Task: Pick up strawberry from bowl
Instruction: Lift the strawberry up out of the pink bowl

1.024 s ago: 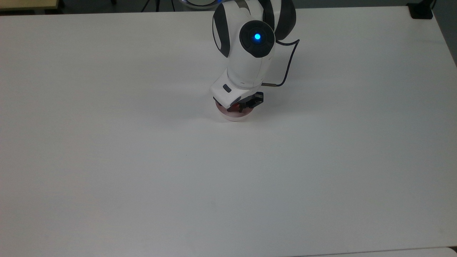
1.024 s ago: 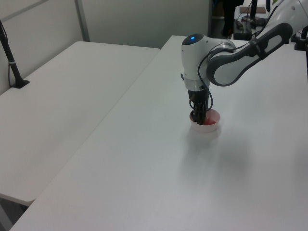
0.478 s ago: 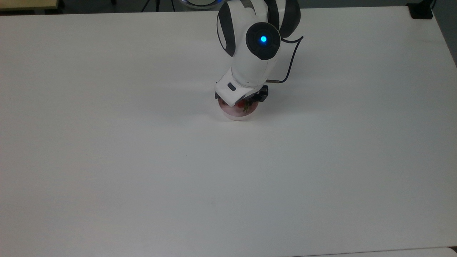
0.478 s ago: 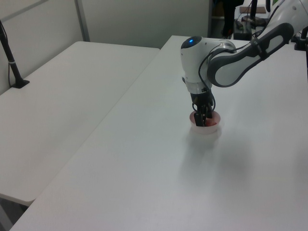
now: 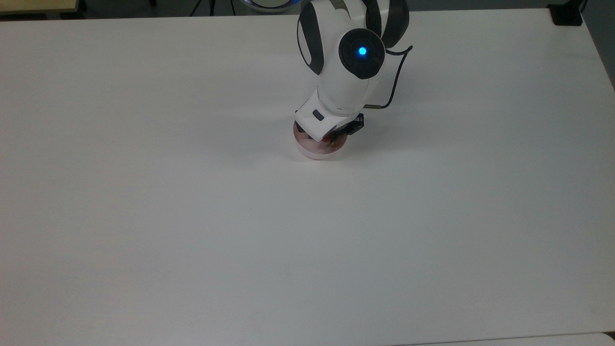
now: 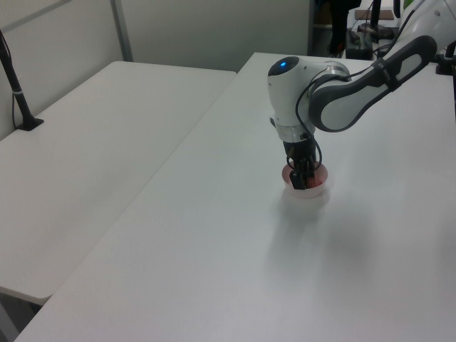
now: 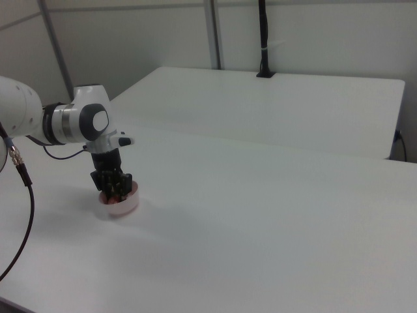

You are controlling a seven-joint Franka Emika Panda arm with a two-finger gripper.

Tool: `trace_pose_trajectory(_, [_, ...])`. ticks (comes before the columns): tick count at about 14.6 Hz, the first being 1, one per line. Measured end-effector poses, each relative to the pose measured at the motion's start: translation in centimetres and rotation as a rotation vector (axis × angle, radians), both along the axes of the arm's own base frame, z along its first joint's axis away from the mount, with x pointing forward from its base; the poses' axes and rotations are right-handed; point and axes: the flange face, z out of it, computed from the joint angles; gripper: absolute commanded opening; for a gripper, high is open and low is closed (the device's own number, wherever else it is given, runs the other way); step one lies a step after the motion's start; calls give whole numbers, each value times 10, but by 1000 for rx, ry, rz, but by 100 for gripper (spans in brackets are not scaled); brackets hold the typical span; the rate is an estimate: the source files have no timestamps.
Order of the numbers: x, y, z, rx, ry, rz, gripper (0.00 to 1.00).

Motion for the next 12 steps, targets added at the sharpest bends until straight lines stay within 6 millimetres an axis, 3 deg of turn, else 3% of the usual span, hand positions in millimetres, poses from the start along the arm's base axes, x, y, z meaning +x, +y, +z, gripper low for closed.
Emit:
trace_pose_trajectory(1, [0,0,0,-2,0,2,21])
trace_pose_trajectory(6, [3,-8,8,0,-14,-12,20])
trace_pose_trajectory(12, [9,-35,58,8,-93,-55,20])
